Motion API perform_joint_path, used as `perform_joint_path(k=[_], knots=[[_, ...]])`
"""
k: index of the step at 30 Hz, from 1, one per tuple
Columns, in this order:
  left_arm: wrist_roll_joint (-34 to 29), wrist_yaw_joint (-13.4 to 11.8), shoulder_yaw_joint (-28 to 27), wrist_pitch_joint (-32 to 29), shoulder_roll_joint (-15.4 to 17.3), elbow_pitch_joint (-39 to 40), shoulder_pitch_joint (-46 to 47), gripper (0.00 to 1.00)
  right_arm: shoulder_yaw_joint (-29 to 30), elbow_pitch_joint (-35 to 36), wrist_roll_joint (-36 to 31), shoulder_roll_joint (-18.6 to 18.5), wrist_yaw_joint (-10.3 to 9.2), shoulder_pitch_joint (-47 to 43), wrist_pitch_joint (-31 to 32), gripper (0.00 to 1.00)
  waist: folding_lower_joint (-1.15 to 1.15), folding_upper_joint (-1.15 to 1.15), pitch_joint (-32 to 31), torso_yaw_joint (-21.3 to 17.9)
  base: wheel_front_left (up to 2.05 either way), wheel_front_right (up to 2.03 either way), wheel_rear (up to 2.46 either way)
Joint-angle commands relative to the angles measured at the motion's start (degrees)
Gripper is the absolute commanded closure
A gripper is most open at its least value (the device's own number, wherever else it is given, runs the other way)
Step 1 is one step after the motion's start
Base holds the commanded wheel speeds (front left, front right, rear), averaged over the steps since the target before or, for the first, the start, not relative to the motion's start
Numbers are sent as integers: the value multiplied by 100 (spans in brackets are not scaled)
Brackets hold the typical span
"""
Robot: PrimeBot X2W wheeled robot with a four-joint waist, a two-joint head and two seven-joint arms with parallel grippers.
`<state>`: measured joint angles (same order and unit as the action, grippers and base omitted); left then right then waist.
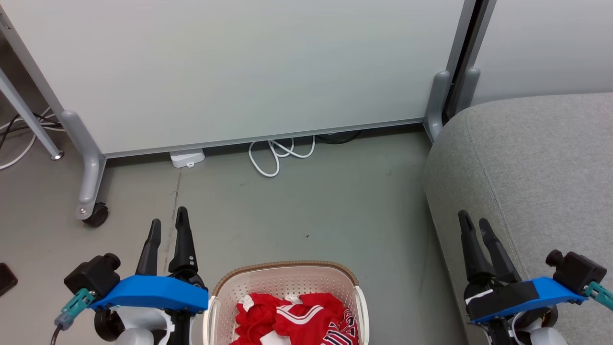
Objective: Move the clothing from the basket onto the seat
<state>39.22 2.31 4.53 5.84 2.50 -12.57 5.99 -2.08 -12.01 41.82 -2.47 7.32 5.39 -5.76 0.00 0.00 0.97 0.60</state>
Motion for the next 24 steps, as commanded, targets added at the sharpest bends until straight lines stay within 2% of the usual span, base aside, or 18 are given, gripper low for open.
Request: perform_joint_path(k=[1,24], knots=[[-195,-23,42,65,43,38,161,0,-29,45,-177,-39,17,152,-71,0,0,0,-1,4,0,0,0],[-1576,-128,320,408,55,-33,244,0,-247,-16,-1580,-46,18,211,-411,0,0,0,21,38,0,0,0]])
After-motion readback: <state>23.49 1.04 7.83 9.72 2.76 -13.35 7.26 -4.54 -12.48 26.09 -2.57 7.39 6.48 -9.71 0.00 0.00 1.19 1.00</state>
